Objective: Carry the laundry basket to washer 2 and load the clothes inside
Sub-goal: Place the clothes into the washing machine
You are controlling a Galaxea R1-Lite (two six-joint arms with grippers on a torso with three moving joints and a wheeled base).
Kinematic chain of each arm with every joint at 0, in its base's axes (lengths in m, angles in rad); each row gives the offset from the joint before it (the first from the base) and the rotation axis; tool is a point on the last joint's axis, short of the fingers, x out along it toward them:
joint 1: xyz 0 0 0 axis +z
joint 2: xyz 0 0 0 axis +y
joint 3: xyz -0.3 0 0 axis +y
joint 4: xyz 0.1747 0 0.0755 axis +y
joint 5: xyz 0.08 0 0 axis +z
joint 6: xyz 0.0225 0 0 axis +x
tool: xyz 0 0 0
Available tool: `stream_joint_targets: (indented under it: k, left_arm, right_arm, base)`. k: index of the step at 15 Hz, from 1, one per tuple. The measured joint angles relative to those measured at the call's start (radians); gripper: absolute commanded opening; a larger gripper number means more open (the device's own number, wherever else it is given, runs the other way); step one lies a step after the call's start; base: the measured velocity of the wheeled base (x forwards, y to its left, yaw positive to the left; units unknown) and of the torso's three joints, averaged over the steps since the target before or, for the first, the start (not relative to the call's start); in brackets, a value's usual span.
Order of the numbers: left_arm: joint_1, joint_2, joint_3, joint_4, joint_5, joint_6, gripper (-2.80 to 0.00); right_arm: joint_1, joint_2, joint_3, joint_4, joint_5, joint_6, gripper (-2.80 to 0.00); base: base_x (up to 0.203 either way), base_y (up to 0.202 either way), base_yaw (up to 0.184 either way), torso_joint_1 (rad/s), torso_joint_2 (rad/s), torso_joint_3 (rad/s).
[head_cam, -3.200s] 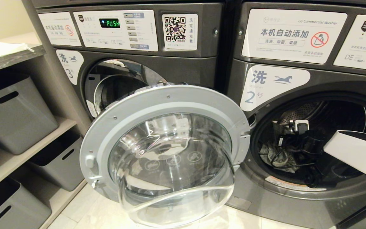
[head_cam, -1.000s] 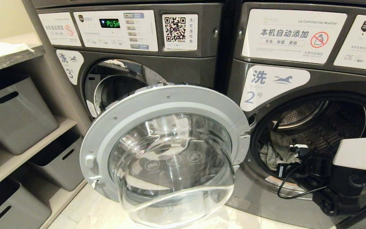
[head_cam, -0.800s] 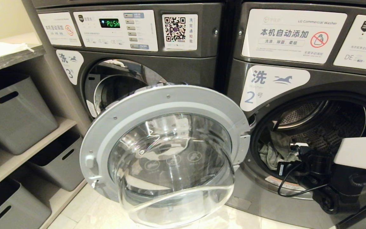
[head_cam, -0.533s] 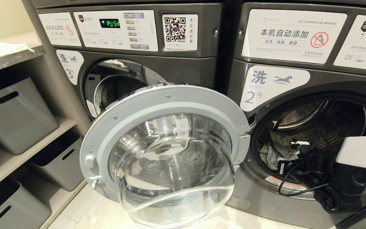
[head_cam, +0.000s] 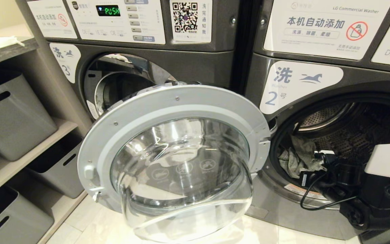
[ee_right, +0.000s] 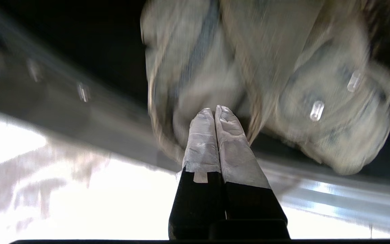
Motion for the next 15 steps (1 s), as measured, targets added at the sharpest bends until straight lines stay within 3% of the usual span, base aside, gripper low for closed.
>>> stream_joint_targets:
  k: [9,12,15]
  left_arm:
    - [0.0,0.0,0.0,0.0,0.0,-0.001,-2.8]
    - [0.0,0.0,0.0,0.0,0.0,-0.002,-2.8]
    - [0.0,0.0,0.0,0.0,0.0,-0.003,-2.8]
  right_arm:
    - [-0.003,-0.073,0.084,0.01,0.001,-0.029,-2.8]
    - [-0.013,-0.037,0.019,0.028,0.001,-0.05,-2.8]
    - [-0.04,0.04,-0.131,0.046,0.003,-0.099,-2.8]
  base:
    - [0.0,0.0,0.0,0.005,0.0,-0.119]
    - [0.0,0.0,0.0,0.0,0.0,0.0]
    - [0.0,0.0,0.0,0.0,0.0,0.0]
